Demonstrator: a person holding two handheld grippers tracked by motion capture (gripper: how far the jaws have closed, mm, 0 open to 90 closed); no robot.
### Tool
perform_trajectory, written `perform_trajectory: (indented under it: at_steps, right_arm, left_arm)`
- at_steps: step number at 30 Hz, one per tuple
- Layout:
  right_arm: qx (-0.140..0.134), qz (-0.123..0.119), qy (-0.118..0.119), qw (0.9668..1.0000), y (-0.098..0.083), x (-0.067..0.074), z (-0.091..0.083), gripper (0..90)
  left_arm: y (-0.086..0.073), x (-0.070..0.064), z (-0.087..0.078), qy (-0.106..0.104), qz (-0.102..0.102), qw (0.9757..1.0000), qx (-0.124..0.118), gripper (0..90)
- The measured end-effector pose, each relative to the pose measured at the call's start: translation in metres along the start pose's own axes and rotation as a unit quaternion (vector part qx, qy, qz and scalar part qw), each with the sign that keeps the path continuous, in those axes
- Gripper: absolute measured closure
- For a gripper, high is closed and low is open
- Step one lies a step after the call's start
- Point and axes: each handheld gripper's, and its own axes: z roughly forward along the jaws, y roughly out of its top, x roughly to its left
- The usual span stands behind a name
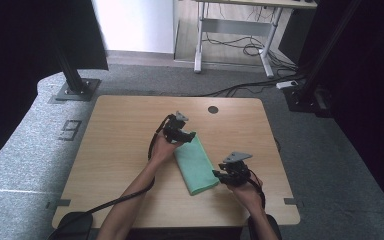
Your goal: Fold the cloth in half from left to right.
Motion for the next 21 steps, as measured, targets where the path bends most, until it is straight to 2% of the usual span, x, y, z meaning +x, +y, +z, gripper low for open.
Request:
perform_trajectory:
  at_steps: [4,8,12,14,16,19,21]
  right_arm:
    - [0.008,-0.007,0.004,0.9999,-0.001,-0.001,0.014,51.3]
    - [0.033,-0.003,0.000,0.9995,-0.009,-0.006,0.026,48.7]
    - [0.044,0.007,-0.009,0.9990,-0.016,-0.012,0.028,45.3]
    - [0.042,0.015,-0.003,0.9990,-0.020,-0.015,0.030,44.0]
    - [0.040,0.027,0.001,0.9988,-0.022,-0.017,0.030,42.2]
    - [0.038,0.030,0.000,0.9988,-0.022,-0.017,0.030,40.8]
    - [0.037,0.029,-0.002,0.9989,-0.023,-0.016,0.030,40.2]
  left_arm:
    - [-0.010,-0.003,-0.008,-0.001,0.005,1.0000,0.008,22.5]
    - [-0.022,-0.001,-0.013,0.013,0.016,0.9996,0.018,19.7]
    - [-0.032,0.015,-0.012,0.034,-0.007,0.9991,0.023,18.0]
    - [-0.037,0.024,-0.011,0.045,-0.026,0.9984,0.022,18.0]
    - [-0.042,0.032,-0.007,0.058,-0.037,0.9973,0.027,17.9]
    - [-0.049,0.039,-0.001,0.071,-0.045,0.9958,0.038,16.9]
    - [-0.053,0.040,0.001,0.068,-0.049,0.9956,0.041,16.6]
